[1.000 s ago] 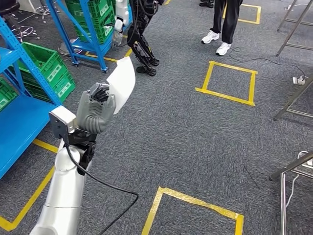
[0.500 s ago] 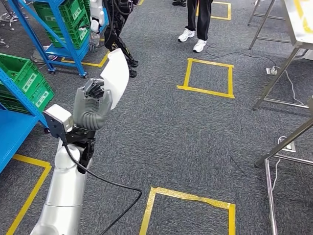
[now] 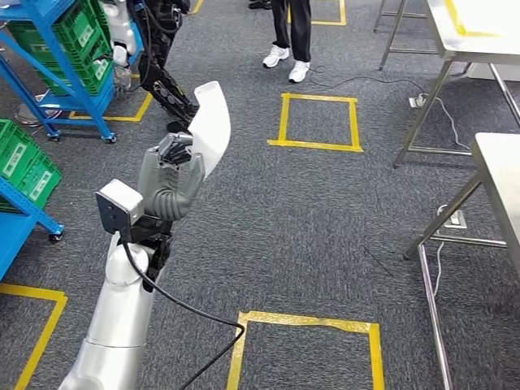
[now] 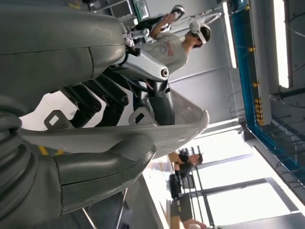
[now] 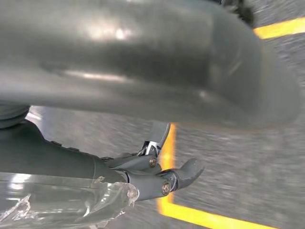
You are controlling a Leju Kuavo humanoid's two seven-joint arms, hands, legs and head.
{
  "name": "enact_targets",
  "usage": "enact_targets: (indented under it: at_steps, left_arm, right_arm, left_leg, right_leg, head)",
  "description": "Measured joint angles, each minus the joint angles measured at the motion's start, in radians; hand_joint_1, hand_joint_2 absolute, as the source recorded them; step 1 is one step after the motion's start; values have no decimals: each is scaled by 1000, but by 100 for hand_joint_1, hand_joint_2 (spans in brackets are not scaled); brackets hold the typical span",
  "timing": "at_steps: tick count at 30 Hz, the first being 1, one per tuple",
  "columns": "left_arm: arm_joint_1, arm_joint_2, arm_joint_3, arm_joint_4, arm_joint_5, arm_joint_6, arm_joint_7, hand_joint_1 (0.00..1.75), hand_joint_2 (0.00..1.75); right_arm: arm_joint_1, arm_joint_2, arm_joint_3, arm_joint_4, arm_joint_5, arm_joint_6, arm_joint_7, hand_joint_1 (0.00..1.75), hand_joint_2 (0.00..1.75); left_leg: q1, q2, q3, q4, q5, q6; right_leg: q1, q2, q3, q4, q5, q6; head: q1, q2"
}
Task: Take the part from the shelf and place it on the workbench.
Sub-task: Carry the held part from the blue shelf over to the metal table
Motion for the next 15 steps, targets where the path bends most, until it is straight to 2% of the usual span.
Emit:
enact_targets:
  at_steps: [2,4,5,6,7,8,9,11,13,14,15]
  left_arm:
    - [-1,1,11,-2,10,-11,0,175,175]
    - [2,3,24,-3,15,-15,1,175,175]
    - [4,4,31,-3,16,-17,2,175,175]
    - [7,6,37,-3,17,-18,3,175,175]
    - [9,8,42,-3,18,-19,3,175,175]
    - [10,9,45,-4,18,-20,4,175,175]
    - [10,10,47,-6,16,-20,4,175,175]
    - [11,11,52,-14,8,-22,6,175,175]
    - [18,13,60,-26,-1,-33,11,175,175]
    - [21,14,63,-31,-4,-42,13,175,175]
    - [24,14,65,-35,-7,-51,15,175,175]
  right_arm:
    - [-3,-2,26,1,6,17,-46,0,0]
    - [-7,-4,45,1,7,28,-58,0,0]
    - [-8,-5,52,1,7,30,-58,0,0]
    - [-7,-5,58,1,6,31,-58,0,0]
    - [-5,-5,62,1,4,32,-58,0,0]
    - [-4,-6,66,1,-1,30,-61,0,0]
    - [-3,-6,68,1,-11,27,-66,0,0]
    - [-4,-10,68,2,-42,19,-70,0,0]
    - [-3,-17,65,3,-59,14,-44,0,0]
    - [0,-21,62,3,-60,13,-21,0,0]
    - [6,-24,59,3,-61,14,0,0,0]
  left_leg:
    - [4,-25,-20,52,-37,-9]
    - [4,-60,-83,182,-101,-11]
    - [4,-67,-117,246,-124,-10]
    - [4,-70,-140,284,-129,-9]
    - [5,-71,-147,288,-116,-8]
    - [6,-73,-133,251,-85,-7]
    - [8,-82,-105,190,-46,-7]
    - [14,-118,-46,63,5,-8]
    - [15,-137,-25,14,13,-4]
    - [15,-131,-25,12,13,2]
    - [14,-123,-25,10,15,8]
  right_leg:
    - [-3,19,2,-4,4,-12]
    - [-4,38,2,-5,5,-20]
    - [-5,49,2,-5,6,-22]
    - [-5,60,2,-4,6,-22]
    - [-5,70,2,-4,6,-22]
    - [-6,81,2,-4,7,-21]
    - [-7,91,2,-4,8,-19]
    - [-7,112,-4,1,10,-8]
    - [-7,128,-12,2,13,4]
    - [-10,135,-15,-1,16,10]
    - [-11,132,-18,-1,16,15]
  head:
    - [-3,0]
    - [-7,0]
    - [-8,0]
    - [-9,0]
    - [-9,0]
    - [-9,0]
    - [-9,0]
    - [-9,0]
    - [-12,0]
    - [-13,0]
    - [-14,0]
